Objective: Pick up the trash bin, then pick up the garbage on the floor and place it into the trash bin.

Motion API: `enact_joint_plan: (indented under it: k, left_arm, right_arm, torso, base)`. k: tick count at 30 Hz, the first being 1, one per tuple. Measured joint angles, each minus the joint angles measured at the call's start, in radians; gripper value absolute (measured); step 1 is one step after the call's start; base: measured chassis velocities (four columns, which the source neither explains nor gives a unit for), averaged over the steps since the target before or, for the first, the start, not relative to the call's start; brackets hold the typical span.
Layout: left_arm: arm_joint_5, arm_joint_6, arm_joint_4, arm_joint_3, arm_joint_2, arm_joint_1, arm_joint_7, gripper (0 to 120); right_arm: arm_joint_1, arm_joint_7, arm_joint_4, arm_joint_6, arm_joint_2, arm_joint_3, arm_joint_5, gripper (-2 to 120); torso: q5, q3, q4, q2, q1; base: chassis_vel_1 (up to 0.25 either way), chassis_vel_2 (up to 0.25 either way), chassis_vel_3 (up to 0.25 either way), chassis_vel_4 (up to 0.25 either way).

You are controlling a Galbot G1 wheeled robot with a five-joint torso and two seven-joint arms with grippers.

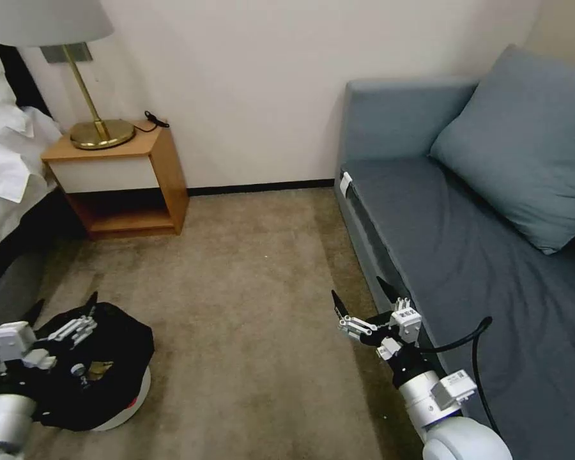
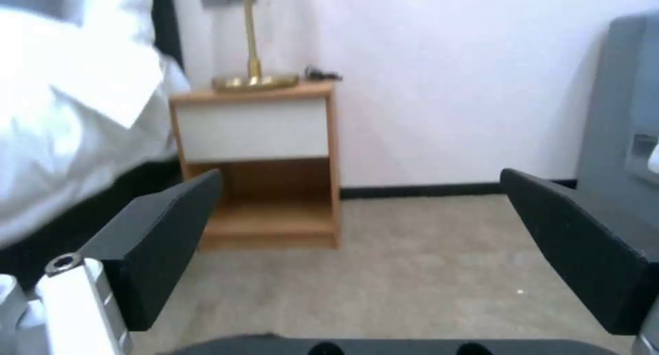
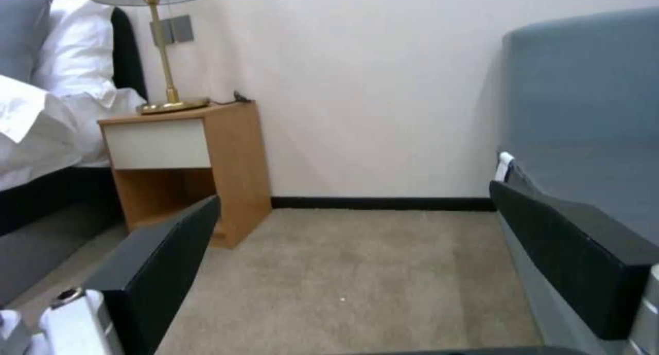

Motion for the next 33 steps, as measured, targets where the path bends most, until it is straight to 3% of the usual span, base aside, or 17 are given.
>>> enact_joint_plan:
  k: [4,5,8,9,13,33]
  left_arm:
    - [0.072,-0.049,-0.028,0.090,-0.028,0.030,-0.019,100]
    - [0.072,-0.049,-0.028,0.090,-0.028,0.030,-0.019,100]
    - [0.144,-0.078,-0.038,0.180,-0.037,0.046,-0.007,100]
    - [0.144,-0.078,-0.038,0.180,-0.037,0.046,-0.007,100]
    - [0.194,-0.104,-0.015,0.252,-0.033,0.047,0.008,100]
    - [0.196,-0.102,-0.007,0.255,-0.031,0.046,-0.002,100]
  right_arm:
    - [0.000,0.000,0.000,0.000,0.000,0.000,0.000,100]
    - [0.000,0.000,0.000,0.000,0.000,0.000,0.000,100]
    - [0.000,0.000,0.000,0.000,0.000,0.000,0.000,100]
    - [0.000,0.000,0.000,0.000,0.000,0.000,0.000,100]
    - [0.000,0.000,0.000,0.000,0.000,0.000,0.000,100]
    - [0.000,0.000,0.000,0.000,0.000,0.000,0.000,100]
  torso:
    - [-0.0002,0.000,-0.0001,0.000,0.000]
    - [-0.0002,0.000,-0.0001,0.000,0.000]
    - [-0.0001,0.000,-0.0001,0.000,0.000]
    - [-0.0001,0.000,-0.0001,0.000,0.000]
    - [-0.0003,0.000,-0.0001,0.000,0.000]
    - [-0.0003,0.000,-0.0002,0.000,0.000]
  base:
    - [0.000,0.000,0.000,0.000]
    - [0.000,0.000,0.000,0.000]
    - [0.000,0.000,0.000,0.000]
    - [0.000,0.000,0.000,0.000]
    - [0.000,0.000,0.000,0.000]
    - [0.000,0.000,0.000,0.000]
